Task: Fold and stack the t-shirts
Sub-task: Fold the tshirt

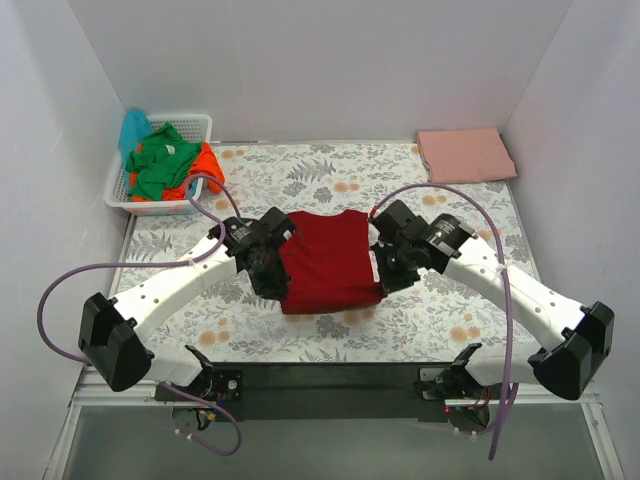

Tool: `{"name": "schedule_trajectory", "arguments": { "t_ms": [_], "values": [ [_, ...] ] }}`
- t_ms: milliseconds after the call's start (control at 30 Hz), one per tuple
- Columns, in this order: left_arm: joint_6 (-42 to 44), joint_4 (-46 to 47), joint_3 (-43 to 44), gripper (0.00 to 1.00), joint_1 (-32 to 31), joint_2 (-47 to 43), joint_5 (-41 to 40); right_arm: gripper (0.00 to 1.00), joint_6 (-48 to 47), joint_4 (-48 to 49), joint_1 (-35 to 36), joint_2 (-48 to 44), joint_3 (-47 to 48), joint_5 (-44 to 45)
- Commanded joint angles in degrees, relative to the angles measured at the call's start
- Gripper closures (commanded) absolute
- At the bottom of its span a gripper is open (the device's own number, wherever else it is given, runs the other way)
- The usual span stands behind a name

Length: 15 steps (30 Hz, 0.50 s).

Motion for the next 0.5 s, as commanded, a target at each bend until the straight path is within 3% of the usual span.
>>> {"name": "schedule_trajectory", "arguments": {
  "t_ms": [0,133,467],
  "values": [
    [4.49,2.41,4.04,1.0,4.73,1.23,-4.63,0.99,-5.16,-3.88,-3.27,3.87,6.4,4.78],
    [7.39,4.26,9.92,1.0,7.02,4.83,-5.6,0.99,-8.24,-2.12,-6.96,7.57,11.77,2.25],
    [13.54,10.58,13.63,1.0,14.93,12.74,-3.67,0.99,-13.96,0.78,-14.61,18.1,20.03,-4.62]
  ]
}}
